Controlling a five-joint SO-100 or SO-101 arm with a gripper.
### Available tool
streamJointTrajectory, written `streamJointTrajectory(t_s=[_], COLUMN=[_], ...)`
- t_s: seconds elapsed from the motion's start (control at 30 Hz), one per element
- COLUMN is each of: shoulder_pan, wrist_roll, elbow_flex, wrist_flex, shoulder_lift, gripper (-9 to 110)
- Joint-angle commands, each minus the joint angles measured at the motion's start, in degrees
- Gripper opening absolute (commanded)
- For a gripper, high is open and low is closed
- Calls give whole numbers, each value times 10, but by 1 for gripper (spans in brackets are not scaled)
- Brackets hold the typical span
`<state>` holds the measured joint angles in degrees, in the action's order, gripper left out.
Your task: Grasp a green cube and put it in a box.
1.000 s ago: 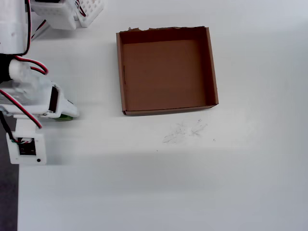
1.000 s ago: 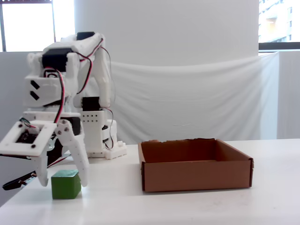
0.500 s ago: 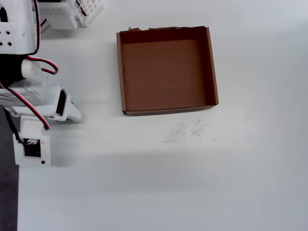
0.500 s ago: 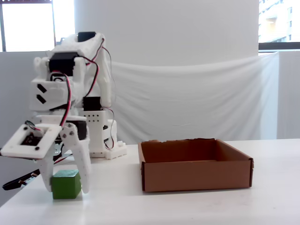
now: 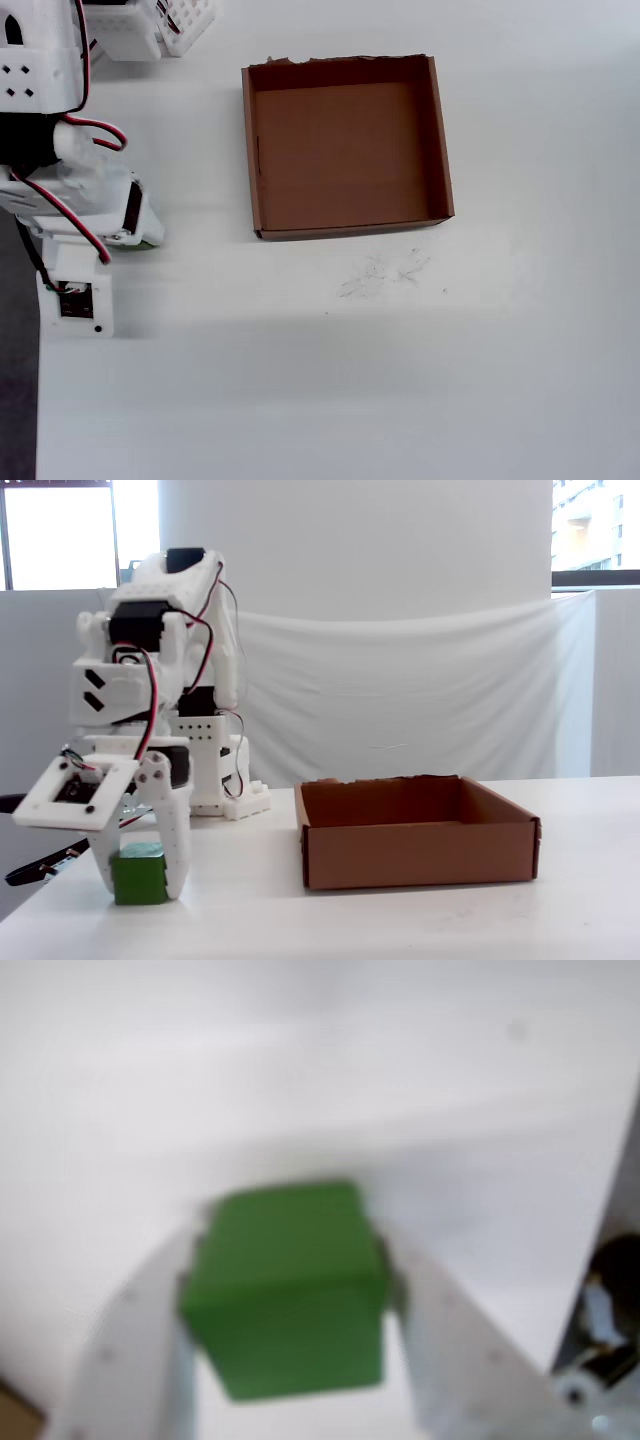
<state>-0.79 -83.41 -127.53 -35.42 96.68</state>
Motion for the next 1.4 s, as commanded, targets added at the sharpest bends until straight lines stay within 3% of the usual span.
streamJointTrajectory(t_s=[0.0, 0.4, 1.2, 1.37], shoulder_pan=[-7, -44, -284, -352], wrist_roll=[-5, 32, 357, 421], elbow_flex=[1, 56, 240, 230], wrist_flex=[4, -73, -255, -241], shoulder_lift=[7, 25, 134, 145], gripper=[18, 16, 16, 18])
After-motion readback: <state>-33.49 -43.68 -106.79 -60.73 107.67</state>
